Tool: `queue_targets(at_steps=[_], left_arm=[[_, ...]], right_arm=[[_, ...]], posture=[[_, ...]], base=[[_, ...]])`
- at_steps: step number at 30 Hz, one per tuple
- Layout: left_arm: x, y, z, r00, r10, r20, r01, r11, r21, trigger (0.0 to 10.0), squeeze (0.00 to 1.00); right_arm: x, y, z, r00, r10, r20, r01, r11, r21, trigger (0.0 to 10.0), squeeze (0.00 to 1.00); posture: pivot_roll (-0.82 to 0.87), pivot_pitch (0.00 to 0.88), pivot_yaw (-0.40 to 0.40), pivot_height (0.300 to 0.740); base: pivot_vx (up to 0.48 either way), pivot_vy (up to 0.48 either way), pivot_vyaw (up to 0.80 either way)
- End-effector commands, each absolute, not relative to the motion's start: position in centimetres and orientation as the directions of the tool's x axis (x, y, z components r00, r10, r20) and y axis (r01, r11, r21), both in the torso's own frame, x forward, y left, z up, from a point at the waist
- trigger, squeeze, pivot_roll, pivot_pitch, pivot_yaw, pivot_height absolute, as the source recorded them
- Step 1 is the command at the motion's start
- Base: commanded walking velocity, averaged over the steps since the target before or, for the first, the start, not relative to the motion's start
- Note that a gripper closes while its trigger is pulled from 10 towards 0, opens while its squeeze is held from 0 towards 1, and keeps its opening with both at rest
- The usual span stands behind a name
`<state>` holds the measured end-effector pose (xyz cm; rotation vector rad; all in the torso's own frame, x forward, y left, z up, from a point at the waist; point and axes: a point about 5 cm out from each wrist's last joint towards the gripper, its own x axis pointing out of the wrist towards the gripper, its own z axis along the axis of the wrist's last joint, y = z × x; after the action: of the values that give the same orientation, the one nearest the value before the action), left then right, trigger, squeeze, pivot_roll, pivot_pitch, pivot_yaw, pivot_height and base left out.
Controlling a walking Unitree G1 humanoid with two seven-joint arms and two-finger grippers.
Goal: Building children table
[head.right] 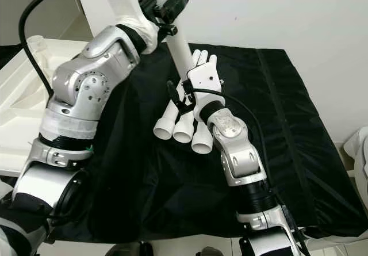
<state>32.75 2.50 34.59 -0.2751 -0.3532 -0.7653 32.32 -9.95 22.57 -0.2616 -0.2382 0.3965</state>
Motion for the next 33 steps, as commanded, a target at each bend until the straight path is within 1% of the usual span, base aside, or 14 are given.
queue_targets(at_steps=[1, 8, 16, 17, 18, 20, 21, 22, 23, 24, 25, 31, 32, 33], left_arm=[[32.1, 2.3, 34.9, 0.652, -0.631, 0.421, 0.721, 0.687, -0.088, 10.0, 0.00], [31.7, 1.7, 34.6, 0.640, -0.649, 0.412, 0.733, 0.676, -0.076, 10.0, 0.00], [31.7, 1.7, 34.8, 0.638, -0.649, 0.414, 0.733, 0.676, -0.071, 10.0, 0.00], [31.7, 1.8, 34.8, 0.638, -0.648, 0.416, 0.732, 0.677, -0.069, 10.0, 0.00], [31.6, 1.8, 34.9, 0.639, -0.647, 0.417, 0.731, 0.679, -0.068, 10.0, 0.00], [31.6, 1.8, 34.9, 0.639, -0.646, 0.417, 0.731, 0.679, -0.069, 10.0, 0.00], [31.6, 1.8, 35.0, 0.638, -0.644, 0.421, 0.728, 0.682, -0.060, 10.0, 0.00], [31.6, 1.8, 35.0, 0.638, -0.644, 0.421, 0.728, 0.682, -0.060, 10.0, 0.00], [31.6, 1.8, 35.0, 0.638, -0.644, 0.421, 0.727, 0.684, -0.056, 10.0, 0.00], [31.6, 1.8, 35.0, 0.638, -0.644, 0.421, 0.727, 0.684, -0.056, 10.0, 0.00], [31.6, 1.9, 35.2, 0.640, -0.641, 0.424, 0.725, 0.686, -0.058, 10.0, 0.00], [31.5, 1.9, 35.3, 0.638, -0.641, 0.427, 0.726, 0.685, -0.055, 10.0, 0.00], [31.5, 1.9, 35.3, 0.637, -0.641, 0.428, 0.726, 0.686, -0.053, 10.0, 0.00], [31.5, 1.9, 35.3, 0.637, -0.641, 0.428, 0.726, 0.686, -0.053, 10.0, 0.00]], right_arm=[[32.7, -9.7, 22.7, 0.902, 0.395, 0.173, -0.331, 0.892, -0.309, 10.0, 0.00], [33.8, -9.2, 23.5, 0.911, 0.361, 0.201, -0.285, 0.901, -0.328, 10.0, 0.00], [34.1, -9.3, 23.9, 0.909, 0.358, 0.214, -0.271, 0.897, -0.350, 10.0, 0.00], [34.2, -9.3, 23.8, 0.909, 0.357, 0.214, -0.270, 0.897, -0.349, 9.4, 0.00], [34.2, -9.3, 23.8, 0.911, 0.354, 0.213, -0.268, 0.898, -0.349, 7.5, 0.00], [34.2, -9.3, 23.8, 0.911, 0.353, 0.212, -0.267, 0.899, -0.348, 7.5, 0.00], [34.3, -9.3, 23.5, 0.917, 0.347, 0.198, -0.266, 0.900, -0.345, 5.3, 0.00], [34.3, -9.3, 23.5, 0.917, 0.347, 0.198, -0.266, 0.900, -0.345, 5.3, 0.00], [34.4, -9.3, 23.3, 0.922, 0.340, 0.186, -0.266, 0.904, -0.336, 7.1, 0.00], [34.4, -9.3, 23.3, 0.922, 0.340, 0.186, -0.266, 0.904, -0.336, 7.1, 0.00], [34.4, -9.3, 23.0, 0.924, 0.339, 0.177, -0.268, 0.904, -0.334, 10.0, 0.00], [34.5, -9.3, 22.6, 0.930, 0.332, 0.159, -0.266, 0.905, -0.331, 10.0, 0.00], [34.5, -9.3, 22.6, 0.930, 0.332, 0.157, -0.267, 0.905, -0.331, 6.6, 0.00], [34.5, -9.3, 22.6, 0.930, 0.332, 0.157, -0.267, 0.905, -0.331, 6.6, 0.00]], posture=[[-0.03, 0.000, 0.071, 0.740], [-0.01, 0.000, 0.068, 0.740], [-0.01, 0.004, 0.069, 0.740], [-0.01, 0.005, 0.066, 0.740], [-0.01, 0.004, 0.065, 0.740], [-0.01, 0.004, 0.065, 0.740], [0.00, 0.005, 0.064, 0.740], [0.00, 0.005, 0.064, 0.740], [0.00, 0.005, 0.064, 0.740], [0.00, 0.005, 0.064, 0.740], [0.00, 0.010, 0.065, 0.740], [0.00, 0.012, 0.064, 0.740], [0.00, 0.012, 0.065, 0.740], [0.00, 0.012, 0.065, 0.740]], base=[[0.000, 0.000, 0.00], [0.000, 0.000, 0.00], [0.000, 0.000, 0.00], [0.000, 0.000, 0.00], [0.000, 0.000, 0.00], [0.000, 0.000, 0.00], [0.000, 0.000, 0.00], [0.000, 0.000, 0.00], [0.000, 0.000, 0.00], [0.000, 0.000, 0.00], [0.000, 0.000, 0.00], [0.000, 0.000, 0.00], [0.000, 0.000, 0.00], [0.000, 0.000, 0.00]])
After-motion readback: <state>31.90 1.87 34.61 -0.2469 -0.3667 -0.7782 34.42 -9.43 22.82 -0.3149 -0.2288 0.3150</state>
